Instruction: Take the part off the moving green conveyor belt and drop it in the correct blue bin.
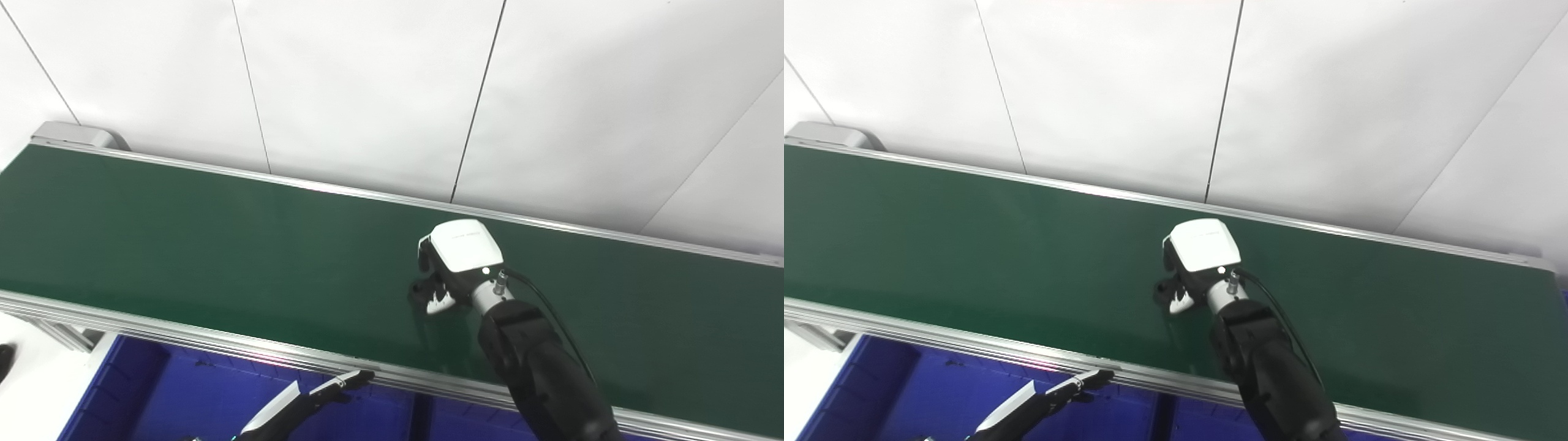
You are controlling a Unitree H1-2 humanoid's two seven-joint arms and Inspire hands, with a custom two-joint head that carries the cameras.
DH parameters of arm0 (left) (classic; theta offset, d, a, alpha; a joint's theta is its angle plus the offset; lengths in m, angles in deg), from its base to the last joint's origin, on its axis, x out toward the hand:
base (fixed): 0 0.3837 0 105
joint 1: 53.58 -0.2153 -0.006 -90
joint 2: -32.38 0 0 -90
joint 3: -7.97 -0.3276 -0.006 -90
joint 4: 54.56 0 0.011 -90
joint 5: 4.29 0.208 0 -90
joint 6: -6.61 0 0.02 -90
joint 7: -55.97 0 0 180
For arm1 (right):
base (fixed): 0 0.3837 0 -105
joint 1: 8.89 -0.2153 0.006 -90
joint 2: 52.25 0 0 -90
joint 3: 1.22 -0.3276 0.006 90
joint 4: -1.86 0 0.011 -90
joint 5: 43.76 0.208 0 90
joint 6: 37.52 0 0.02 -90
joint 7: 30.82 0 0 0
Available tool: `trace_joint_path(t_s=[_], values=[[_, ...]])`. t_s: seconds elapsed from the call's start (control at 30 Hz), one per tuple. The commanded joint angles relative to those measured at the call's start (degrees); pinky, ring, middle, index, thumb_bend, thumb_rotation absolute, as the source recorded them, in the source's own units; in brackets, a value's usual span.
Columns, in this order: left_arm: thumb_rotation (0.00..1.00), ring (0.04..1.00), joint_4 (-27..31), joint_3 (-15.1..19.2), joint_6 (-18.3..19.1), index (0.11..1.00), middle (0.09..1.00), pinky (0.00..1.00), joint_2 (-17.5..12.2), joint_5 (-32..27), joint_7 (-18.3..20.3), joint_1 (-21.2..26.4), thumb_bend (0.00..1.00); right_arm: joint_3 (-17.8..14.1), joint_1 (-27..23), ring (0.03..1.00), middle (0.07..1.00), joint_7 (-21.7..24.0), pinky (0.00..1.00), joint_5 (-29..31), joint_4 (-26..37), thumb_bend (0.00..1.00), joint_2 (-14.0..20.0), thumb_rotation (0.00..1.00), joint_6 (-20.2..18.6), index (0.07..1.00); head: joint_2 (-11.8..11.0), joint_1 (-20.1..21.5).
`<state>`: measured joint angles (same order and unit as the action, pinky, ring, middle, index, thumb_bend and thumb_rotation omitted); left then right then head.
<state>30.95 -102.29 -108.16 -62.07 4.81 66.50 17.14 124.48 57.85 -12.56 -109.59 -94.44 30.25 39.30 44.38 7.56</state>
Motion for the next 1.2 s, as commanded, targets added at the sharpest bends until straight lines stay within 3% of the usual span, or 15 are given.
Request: trace_joint_path(t_s=[0.0,0.2,0.37,0.47,0.57,0.67,1.03,1.1,1.17], values=[[0.38,0.930,2.23,0.52,-2.09,0.919,0.953,0.87,-0.09,-0.45,0.10,-0.33,0.79,-1.42,0.16,0.250,0.408,1.19,0.18,0.14,6.07,0.52,-0.21,0.00,-1.52,0.508,0.27,0.04],[0.38,0.933,2.53,0.64,-2.13,0.920,0.957,0.87,-0.11,-0.61,0.39,-0.50,0.79,-4.36,2.95,0.276,0.405,5.94,0.21,-0.79,15.37,0.52,-0.62,0.00,-3.61,0.509,0.59,-0.43],[0.38,0.930,2.71,0.80,-2.05,0.918,0.955,0.86,0.09,-0.56,0.58,-0.63,0.79,-7.09,5.21,0.237,0.391,6.07,0.17,1.23,20.46,0.53,-0.90,0.00,-3.25,0.500,0.70,-0.40],[0.37,0.931,2.88,0.75,-2.09,0.919,0.955,0.87,0.06,-0.70,0.67,-0.74,0.79,-8.39,6.37,0.242,0.462,6.72,0.17,2.27,23.17,0.53,-0.74,0.00,-3.06,0.483,1.03,-0.38],[0.37,0.926,3.17,0.73,-2.09,0.918,0.953,0.86,0.08,-0.58,0.68,-0.83,0.78,-9.75,8.06,0.258,0.399,7.14,0.18,2.60,26.44,0.52,-0.42,0.00,-3.06,0.510,1.22,-0.52],[0.37,0.929,3.40,0.77,-2.08,0.917,0.953,0.87,0.09,-0.86,0.90,-0.92,0.78,-10.89,10.39,0.265,0.433,6.88,0.19,2.67,29.03,0.53,-0.19,0.00,-2.64,0.496,1.45,-0.46],[0.40,0.934,5.00,1.62,-1.73,0.921,0.958,0.87,-0.32,-1.22,2.04,-1.69,0.79,-12.65,20.00,0.226,0.383,8.61,0.16,3.54,38.61,0.52,1.00,0.00,-1.64,0.498,3.55,0.05],[0.39,0.933,5.51,1.94,-1.55,0.920,0.957,0.87,-0.32,-1.33,2.33,-1.96,0.79,-12.65,22.57,0.225,0.447,8.67,0.16,3.65,40.20,0.53,1.07,0.00,-1.46,0.482,4.08,0.28],[0.40,0.932,6.01,2.26,-1.27,0.920,0.957,0.87,-0.29,-1.26,2.59,-2.18,0.80,-12.63,25.43,0.223,0.398,8.70,0.17,3.52,41.58,0.52,1.09,0.00,-1.40,0.492,4.39,0.45]])
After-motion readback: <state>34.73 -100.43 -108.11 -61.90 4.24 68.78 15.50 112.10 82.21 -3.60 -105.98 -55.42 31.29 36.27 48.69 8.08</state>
